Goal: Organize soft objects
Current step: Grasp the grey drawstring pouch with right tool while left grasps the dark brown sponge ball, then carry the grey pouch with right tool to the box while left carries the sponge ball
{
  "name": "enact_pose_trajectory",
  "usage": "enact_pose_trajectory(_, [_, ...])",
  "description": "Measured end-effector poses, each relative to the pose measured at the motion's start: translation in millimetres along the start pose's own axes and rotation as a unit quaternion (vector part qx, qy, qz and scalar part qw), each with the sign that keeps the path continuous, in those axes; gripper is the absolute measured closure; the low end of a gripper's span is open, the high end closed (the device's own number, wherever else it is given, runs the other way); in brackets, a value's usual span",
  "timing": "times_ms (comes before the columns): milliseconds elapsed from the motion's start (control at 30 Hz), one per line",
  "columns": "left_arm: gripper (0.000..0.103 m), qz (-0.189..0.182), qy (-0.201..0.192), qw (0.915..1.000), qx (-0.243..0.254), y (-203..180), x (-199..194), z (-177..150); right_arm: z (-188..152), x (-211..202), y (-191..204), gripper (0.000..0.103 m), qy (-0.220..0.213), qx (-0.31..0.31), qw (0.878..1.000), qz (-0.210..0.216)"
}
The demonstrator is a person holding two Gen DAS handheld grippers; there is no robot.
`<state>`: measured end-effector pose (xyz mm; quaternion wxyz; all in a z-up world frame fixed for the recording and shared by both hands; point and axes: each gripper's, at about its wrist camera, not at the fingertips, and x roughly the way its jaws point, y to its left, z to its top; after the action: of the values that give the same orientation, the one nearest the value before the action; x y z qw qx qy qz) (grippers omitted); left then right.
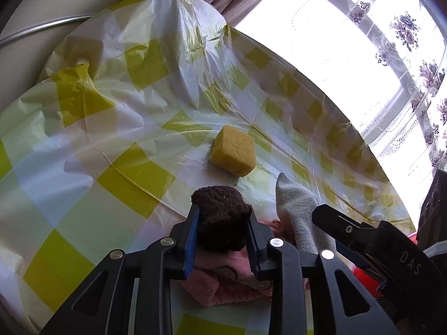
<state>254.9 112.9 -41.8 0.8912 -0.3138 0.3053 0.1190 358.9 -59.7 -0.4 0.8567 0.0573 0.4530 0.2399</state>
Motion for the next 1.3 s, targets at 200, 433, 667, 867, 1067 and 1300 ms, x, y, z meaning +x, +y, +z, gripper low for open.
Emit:
enact_pose_trajectory(200, [0.072, -0.005, -0.006, 1.0, -0.001, 0, -1, -1, 10, 25, 3, 0.002, 0.006, -0.006, 1.0, -0.023])
enact_pose_trajectory(433, [0.072, -0.007, -0.006, 0.9999, -0.005, 1, -1, -3, 12, 44, 4, 0.0, 0.011, -0.033, 0.998, -0.047])
enact_pose_trajectory(667, [0.072, -0.009, -0.003, 0.9999, -0.005, 3, 0, -3, 11, 49, 1, 0.0, 0.017, -0.036, 0.996, -0.082])
enact_pose_trajectory(867, [0.072, -0.01, -0.003, 0.9999, -0.007, 3, 1, -3, 6, 45, -8, 0.011, 0.018, -0.041, 0.997, -0.061])
enact_pose_trajectory(1067, [0.072, -0.01, -0.003, 0.9999, -0.006, 3, 1, -3, 0, 31, -27, 0.027, 0.019, -0.028, 0.997, -0.071])
enact_pose_trajectory(1300, [0.072, -0.013, -0.007, 0.9999, -0.001, 1, 0, -3, -26, 15, -28, 0.022, 0.02, -0.081, 0.991, -0.108])
